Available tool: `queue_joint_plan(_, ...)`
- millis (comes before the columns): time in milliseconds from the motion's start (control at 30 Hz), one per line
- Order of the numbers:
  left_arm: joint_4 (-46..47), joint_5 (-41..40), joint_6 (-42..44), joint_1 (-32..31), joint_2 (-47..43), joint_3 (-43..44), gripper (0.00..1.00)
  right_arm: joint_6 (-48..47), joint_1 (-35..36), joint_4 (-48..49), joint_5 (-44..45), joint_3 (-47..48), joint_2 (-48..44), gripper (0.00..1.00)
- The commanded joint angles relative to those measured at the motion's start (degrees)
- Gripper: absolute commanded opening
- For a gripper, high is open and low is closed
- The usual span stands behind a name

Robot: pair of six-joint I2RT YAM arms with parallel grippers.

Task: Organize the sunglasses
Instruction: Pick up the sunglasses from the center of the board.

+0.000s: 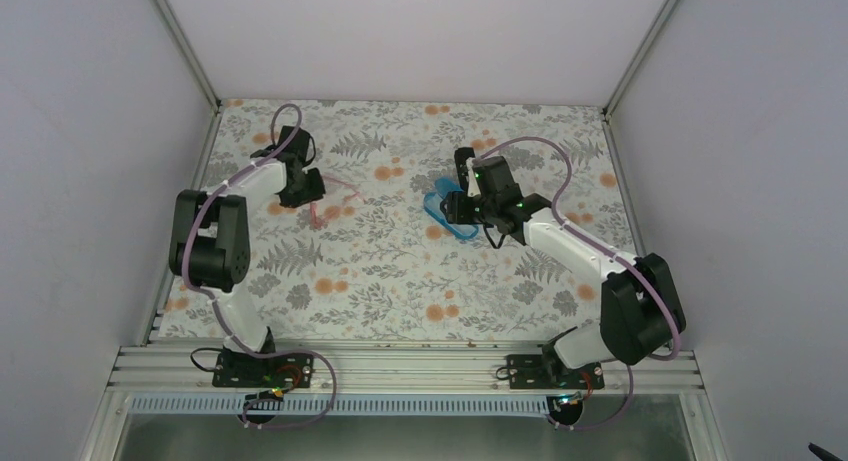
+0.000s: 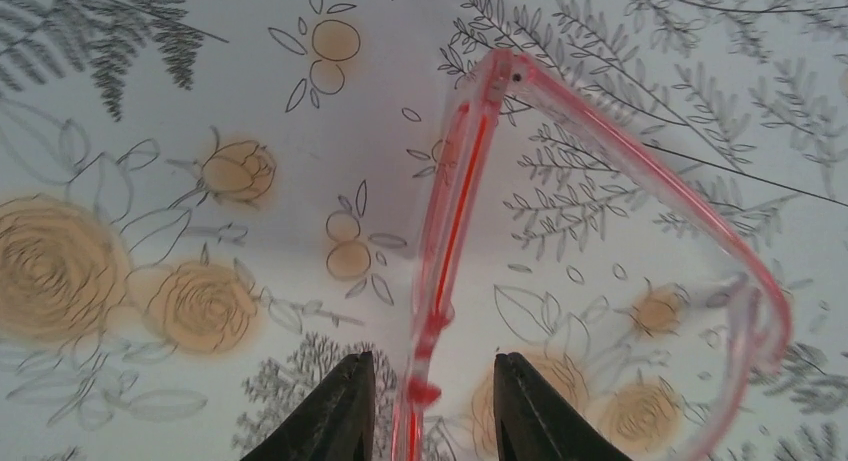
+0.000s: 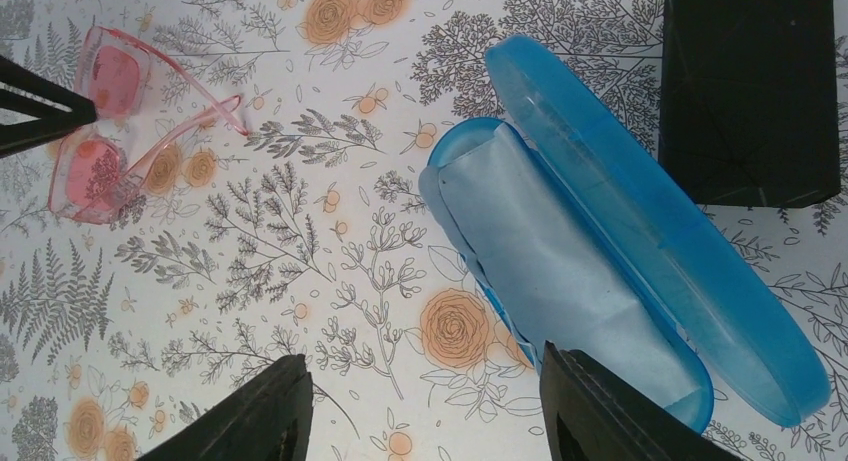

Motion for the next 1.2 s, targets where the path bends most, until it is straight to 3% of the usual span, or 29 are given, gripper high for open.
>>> queue_joint_plan(0,1.0,0.2,1.6,0.7,4.5,3.1,0.29,0.6,-0.4,1.2,-0.6,-0.4,0.3,0.60)
queue_joint_plan(367,2.2,-0.2,3.0,0.7,6.8,3.8,0.05,1.0,-0.5,1.3,-0.2,-1.0,0.4,0.59)
queue_joint_plan(600,4.0,2.0,4.1,0.6,4.1,3.0,0.02,1.7,-0.5,1.1,0.2,-0.9,-0.3,0.58)
queue_joint_plan(867,10.2,17.3,9.6,-3.9,-7.4,1.9,0.02,2.8,-0.4,4.0,-1.3,-0.3,-6.0,0.56)
queue_joint_plan(1167,24.8,33.8,11.2,-12.7,-14.5,-0.9,0.03,4.0,-0.4,11.6,-8.0,-1.0,-22.9,0.57)
